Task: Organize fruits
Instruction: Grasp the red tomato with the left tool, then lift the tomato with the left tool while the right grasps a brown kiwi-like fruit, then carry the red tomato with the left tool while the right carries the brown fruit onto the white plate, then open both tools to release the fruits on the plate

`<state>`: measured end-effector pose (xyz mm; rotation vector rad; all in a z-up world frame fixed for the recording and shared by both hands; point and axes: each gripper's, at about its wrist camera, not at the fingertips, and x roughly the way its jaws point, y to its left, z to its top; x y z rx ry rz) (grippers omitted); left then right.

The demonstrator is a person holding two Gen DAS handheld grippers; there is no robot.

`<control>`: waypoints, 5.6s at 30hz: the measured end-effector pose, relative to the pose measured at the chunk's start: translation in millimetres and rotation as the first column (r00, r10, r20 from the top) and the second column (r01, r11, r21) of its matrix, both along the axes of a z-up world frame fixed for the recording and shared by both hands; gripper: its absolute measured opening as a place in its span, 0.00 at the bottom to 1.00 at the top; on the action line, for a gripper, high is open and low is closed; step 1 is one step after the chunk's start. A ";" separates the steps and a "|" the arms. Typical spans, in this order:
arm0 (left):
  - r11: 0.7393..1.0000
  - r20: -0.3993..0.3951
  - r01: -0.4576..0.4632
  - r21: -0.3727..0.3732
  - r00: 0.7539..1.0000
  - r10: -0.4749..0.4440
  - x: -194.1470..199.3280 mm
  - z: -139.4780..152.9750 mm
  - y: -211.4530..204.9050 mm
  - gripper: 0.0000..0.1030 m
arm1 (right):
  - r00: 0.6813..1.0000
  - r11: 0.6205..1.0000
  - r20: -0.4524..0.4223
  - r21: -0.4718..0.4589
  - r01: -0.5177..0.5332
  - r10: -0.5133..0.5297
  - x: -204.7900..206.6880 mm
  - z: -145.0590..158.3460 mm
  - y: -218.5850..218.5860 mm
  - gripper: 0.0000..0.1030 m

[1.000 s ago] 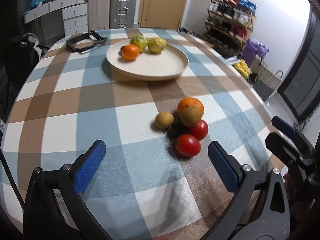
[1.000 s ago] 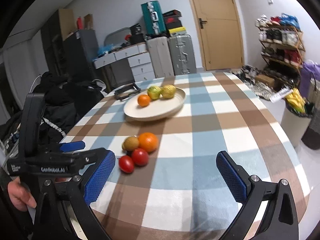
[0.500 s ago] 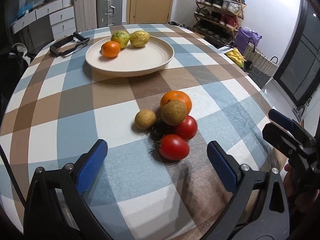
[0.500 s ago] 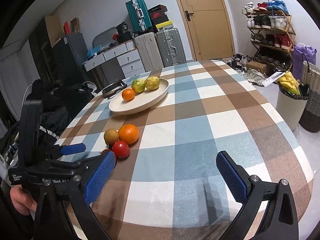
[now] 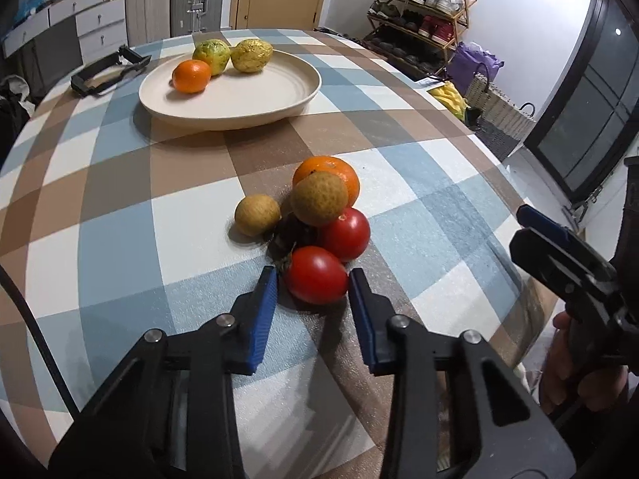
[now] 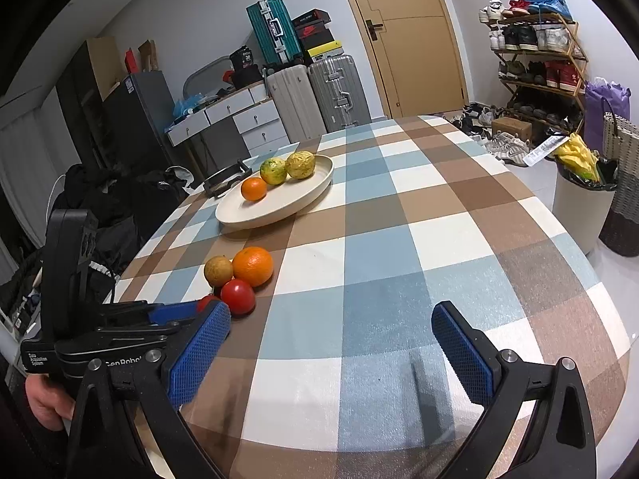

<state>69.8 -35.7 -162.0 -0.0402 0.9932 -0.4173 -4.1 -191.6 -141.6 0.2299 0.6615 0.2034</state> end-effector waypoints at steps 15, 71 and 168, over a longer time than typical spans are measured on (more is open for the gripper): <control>0.998 -0.004 -0.005 -0.066 1.000 0.005 -9.1 2.2 18.9 0.31 | 1.000 0.999 -0.006 -0.042 -0.016 0.016 1.1 6.3 12.8 1.00; 0.964 -0.002 -0.151 -0.221 0.988 0.154 -14.4 5.2 124.1 0.31 | 0.977 0.904 -0.026 -0.375 -0.204 0.209 64.7 -10.1 140.9 0.36; 0.998 0.057 -0.026 -0.056 0.998 0.029 248.5 35.1 7.0 0.35 | 0.974 0.982 -0.154 0.116 -0.151 0.168 296.6 17.1 29.2 0.49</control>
